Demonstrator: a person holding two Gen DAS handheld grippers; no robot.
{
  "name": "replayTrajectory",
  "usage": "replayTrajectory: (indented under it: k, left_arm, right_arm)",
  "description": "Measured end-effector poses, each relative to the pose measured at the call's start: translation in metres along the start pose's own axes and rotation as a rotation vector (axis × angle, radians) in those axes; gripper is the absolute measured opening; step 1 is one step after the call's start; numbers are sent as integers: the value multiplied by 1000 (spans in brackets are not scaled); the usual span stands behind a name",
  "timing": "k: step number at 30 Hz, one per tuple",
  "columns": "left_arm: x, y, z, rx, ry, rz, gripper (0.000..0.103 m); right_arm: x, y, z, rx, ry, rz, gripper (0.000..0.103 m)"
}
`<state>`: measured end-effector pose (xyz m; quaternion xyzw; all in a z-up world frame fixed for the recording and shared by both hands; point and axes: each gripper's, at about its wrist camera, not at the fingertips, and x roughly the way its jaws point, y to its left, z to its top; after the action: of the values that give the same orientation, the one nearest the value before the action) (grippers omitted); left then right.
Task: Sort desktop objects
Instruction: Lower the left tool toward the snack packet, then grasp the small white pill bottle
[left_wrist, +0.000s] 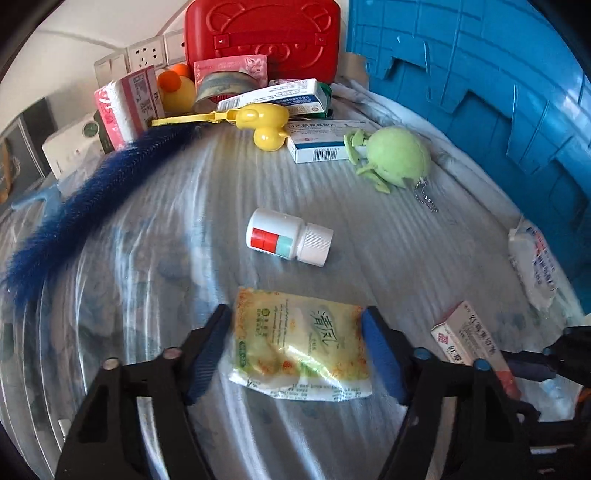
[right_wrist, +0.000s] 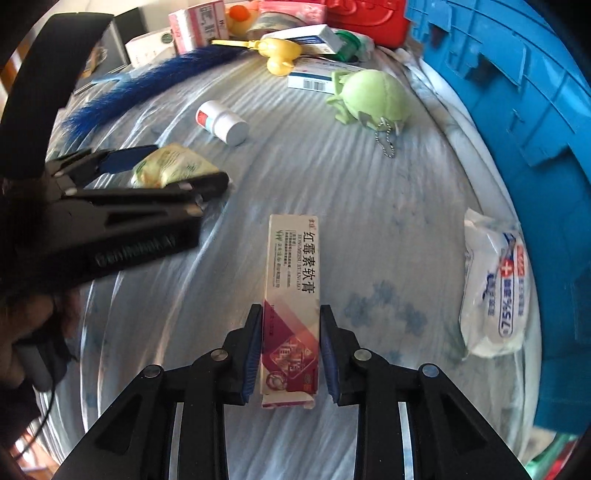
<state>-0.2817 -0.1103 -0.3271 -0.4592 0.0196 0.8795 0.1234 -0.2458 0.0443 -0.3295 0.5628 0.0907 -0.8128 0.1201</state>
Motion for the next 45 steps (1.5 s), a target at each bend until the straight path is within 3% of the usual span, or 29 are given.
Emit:
replayTrajectory:
  k: [1,3,6,10,12,14,17,20,23,26,32,33,36,39,41,45]
  left_arm:
    - [-5,5,0,-11,-5,-2,38]
    - [-9,13,0,-14,-1,11,15]
    - [-12,24,-4,-22,21,-16,12]
    - [-23,23,-7,-7,7,10,11]
    - [-24,20,-7,0,15,-21,11]
    - [-21,12,-6,71,29,-63,11]
    - [-14,4,-5,169,67,-36,11]
    - [-14,6,-5,158,76,-50,11]
    - [-10,9,-8,116,80,-45,19]
    - [-10,10,-8,95,58,-98,19]
    - [-17,-3,-9,152,70,-76,19]
    - [-18,-4,-10,154,66,-82,25]
    - [-6,-2,-11,100,88,-58,65]
    - [-10,8,-8,7,47,-104,69]
    - [-16,11,2,-2,0,-75,69]
    - [-7,18,30,-50,-13,-68,69]
  right_arm:
    - [0,-1,-2,-6,0,8,28]
    - [-1,-2,-4,-7,-3,22,28]
    - [-2,-1,-4,-10,-7,40,28]
    - [-1,-6,-4,-16,-8,56,28]
    - [-2,-9,-5,-10,-1,75,28]
    - [-3,-10,-8,-11,2,81,28]
    - [-4,-14,-9,-9,8,81,28]
    - [-4,-20,-12,7,13,81,28]
    - [-3,-25,-12,29,17,93,28]
    - [-5,-25,-10,32,7,86,28]
    - [-5,-24,-11,37,10,87,28]
    - [-4,-23,-11,40,15,89,28]
    - [-3,-20,-11,39,20,95,28]
    - [-8,-17,-9,29,7,86,28]
    - [-11,-17,-8,28,1,81,28]
    - [-12,-20,-8,43,1,82,28]
